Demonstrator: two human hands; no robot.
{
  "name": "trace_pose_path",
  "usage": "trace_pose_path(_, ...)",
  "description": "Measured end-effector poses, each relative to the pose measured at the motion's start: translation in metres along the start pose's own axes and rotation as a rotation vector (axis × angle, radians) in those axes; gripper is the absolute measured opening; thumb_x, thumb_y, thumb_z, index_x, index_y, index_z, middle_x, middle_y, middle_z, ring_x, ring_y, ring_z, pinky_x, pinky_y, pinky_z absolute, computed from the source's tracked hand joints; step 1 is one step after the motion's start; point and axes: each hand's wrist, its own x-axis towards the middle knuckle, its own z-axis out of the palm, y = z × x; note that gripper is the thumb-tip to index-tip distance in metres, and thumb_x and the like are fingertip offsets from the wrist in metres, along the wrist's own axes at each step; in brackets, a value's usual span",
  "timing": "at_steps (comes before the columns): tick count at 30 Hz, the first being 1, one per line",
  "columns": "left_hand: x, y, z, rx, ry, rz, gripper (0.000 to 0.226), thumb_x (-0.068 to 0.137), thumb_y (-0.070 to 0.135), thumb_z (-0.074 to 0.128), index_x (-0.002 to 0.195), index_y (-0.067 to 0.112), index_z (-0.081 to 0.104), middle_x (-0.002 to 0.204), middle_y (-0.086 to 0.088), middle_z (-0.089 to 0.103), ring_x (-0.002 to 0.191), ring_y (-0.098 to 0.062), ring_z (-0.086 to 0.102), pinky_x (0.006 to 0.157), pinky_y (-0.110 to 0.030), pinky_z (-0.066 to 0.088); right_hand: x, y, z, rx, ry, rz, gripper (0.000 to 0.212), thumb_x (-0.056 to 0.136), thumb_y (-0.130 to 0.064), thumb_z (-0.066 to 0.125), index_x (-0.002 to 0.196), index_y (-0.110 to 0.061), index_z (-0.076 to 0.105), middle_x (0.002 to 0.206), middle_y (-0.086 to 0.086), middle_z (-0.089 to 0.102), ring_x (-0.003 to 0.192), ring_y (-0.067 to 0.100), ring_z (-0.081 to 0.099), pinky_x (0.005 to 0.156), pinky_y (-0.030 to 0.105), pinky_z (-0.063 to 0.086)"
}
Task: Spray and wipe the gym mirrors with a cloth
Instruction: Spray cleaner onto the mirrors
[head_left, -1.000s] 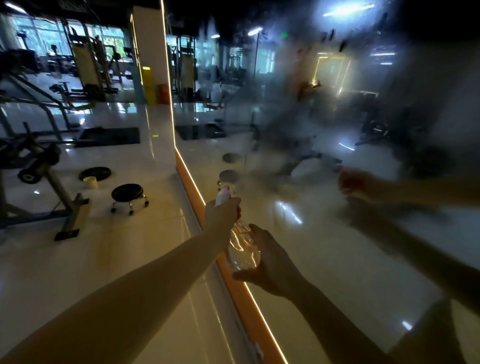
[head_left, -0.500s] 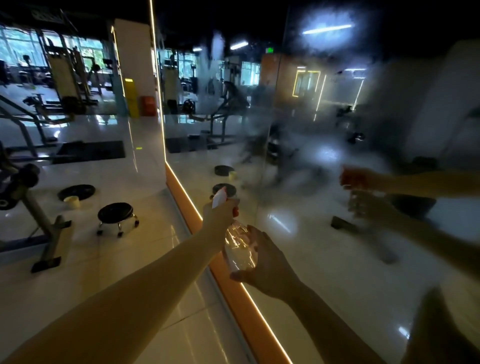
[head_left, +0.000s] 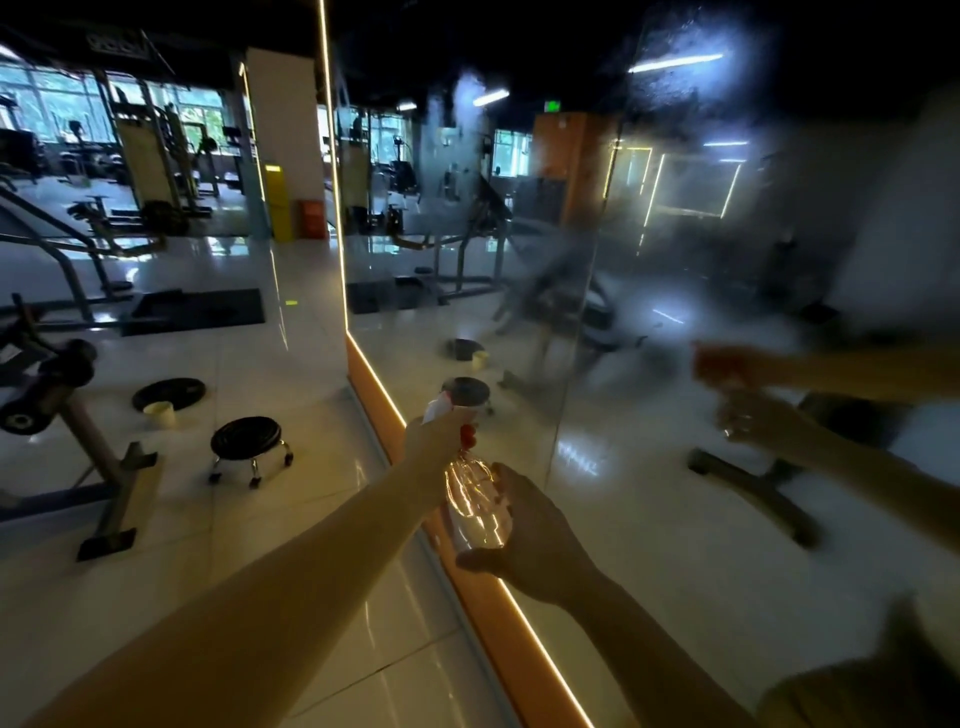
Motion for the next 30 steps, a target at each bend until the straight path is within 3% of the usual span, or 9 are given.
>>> trace_pose_path(6,0.069,-0.004,-0.009,0.123,0.029,-0.064,0.018,0.101,0.014,0.068,0.117,0.010,0.061,0.086,-0.008,0.063,0.072,-0.016,0.063,0.066,-0.027,0.056,0.056,0.015,0.019,0.003,-0.050,-0.016,0.103,0.073,-0.058,0.086,0.156,-0.030,0.032,0.152,-0.010,0.046,0.134,0.013,0.048,0.110,0.034,0.044)
trace_pose_path(12,0.129,0.000,-0.007,0.161,-0.011,-0.026,0.016,0.104,0.016,0.063,0.119,0.014,0.057,0.080,-0.005,0.057,0.066,-0.011,0.056,0.054,-0.019,0.049,0.126,0.037,0.030,0.037,-0.053,-0.003,0.102,0.074,-0.056,0.086,0.155,-0.030,0.031,0.150,-0.009,0.046,0.130,0.011,0.048,0.109,0.038,0.048)
trace_pose_path(17,0.171,0.020,0.000,0.111,-0.045,0.058,0.004,0.104,0.021,0.062,0.105,0.018,0.062,0.085,-0.005,0.060,0.079,-0.018,0.058,0.075,-0.029,0.051,0.181,0.047,0.024,0.046,-0.011,0.026,0.107,0.071,-0.056,0.088,0.157,-0.034,0.027,0.153,-0.011,0.043,0.135,0.016,0.049,0.109,0.037,0.047)
trace_pose_path(21,0.200,0.034,0.002,0.062,0.059,0.010,0.015,0.110,0.027,0.053,0.107,0.016,0.062,0.083,-0.008,0.057,0.069,-0.014,0.057,0.059,-0.022,0.049,0.215,0.050,0.023,0.077,-0.008,0.017,0.113,0.067,-0.068,0.085,0.158,-0.037,0.025,0.158,-0.013,0.042,0.138,0.016,0.048,0.111,0.042,0.048)
trace_pose_path(24,0.216,0.047,0.003,0.096,0.065,0.030,0.007,0.107,0.020,0.057,0.108,0.026,0.054,0.086,-0.010,0.055,0.069,-0.014,0.056,0.054,-0.020,0.047,0.235,0.052,0.023,0.063,0.013,0.002,0.113,0.068,-0.066,0.086,0.158,-0.035,0.024,0.159,-0.012,0.040,0.140,0.017,0.048,0.113,0.041,0.047)
trace_pose_path(27,0.222,0.061,0.000,0.123,0.016,0.110,0.012,0.107,0.020,0.057,0.113,0.028,0.053,0.101,-0.014,0.055,0.087,-0.019,0.058,0.066,-0.022,0.051,0.252,0.047,0.020,0.059,0.037,-0.033,0.114,0.066,-0.065,0.087,0.157,-0.037,0.024,0.158,-0.012,0.040,0.139,0.017,0.048,0.112,0.040,0.046)
trace_pose_path(30,0.221,0.079,0.000,0.076,0.011,0.195,0.006,0.104,0.021,0.060,0.102,0.025,0.056,0.104,-0.014,0.059,0.098,-0.024,0.061,0.080,-0.027,0.051,0.264,0.039,0.011,0.093,0.107,-0.074,0.111,0.066,-0.061,0.087,0.157,-0.037,0.027,0.154,-0.013,0.043,0.135,0.015,0.050,0.110,0.038,0.048)
